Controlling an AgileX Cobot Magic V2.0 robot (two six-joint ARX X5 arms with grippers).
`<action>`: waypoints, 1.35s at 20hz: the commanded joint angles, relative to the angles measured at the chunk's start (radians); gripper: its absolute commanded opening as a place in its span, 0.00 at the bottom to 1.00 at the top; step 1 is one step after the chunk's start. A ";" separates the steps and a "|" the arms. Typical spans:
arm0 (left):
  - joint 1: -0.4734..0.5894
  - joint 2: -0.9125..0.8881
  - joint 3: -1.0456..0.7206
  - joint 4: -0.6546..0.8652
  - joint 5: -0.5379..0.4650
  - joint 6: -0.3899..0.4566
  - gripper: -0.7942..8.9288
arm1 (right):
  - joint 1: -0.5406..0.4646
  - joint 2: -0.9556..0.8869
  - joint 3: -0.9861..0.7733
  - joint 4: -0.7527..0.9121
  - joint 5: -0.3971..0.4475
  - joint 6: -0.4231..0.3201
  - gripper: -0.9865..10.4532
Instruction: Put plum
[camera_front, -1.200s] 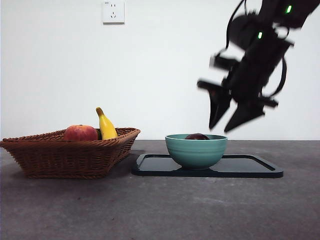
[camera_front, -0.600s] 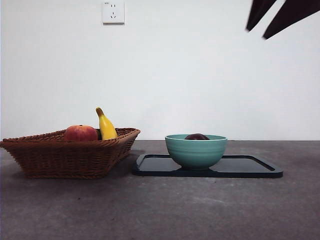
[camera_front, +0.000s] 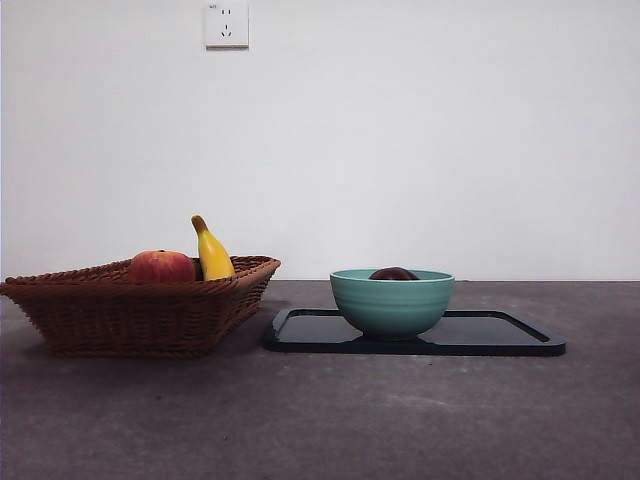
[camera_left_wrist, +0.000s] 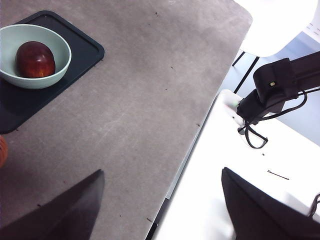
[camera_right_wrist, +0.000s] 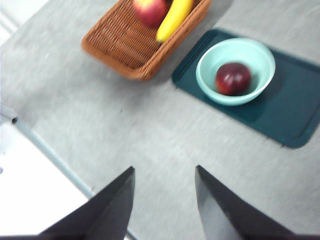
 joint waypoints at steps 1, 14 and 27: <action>-0.005 0.006 0.018 0.012 0.005 0.011 0.47 | 0.017 -0.045 -0.070 0.007 -0.004 -0.010 0.26; -0.005 0.006 0.018 0.011 0.005 0.008 0.47 | 0.023 -0.183 -0.305 0.117 -0.074 0.020 0.26; -0.048 0.100 0.019 0.229 -0.159 -0.128 0.47 | 0.023 -0.183 -0.305 0.117 -0.074 0.020 0.26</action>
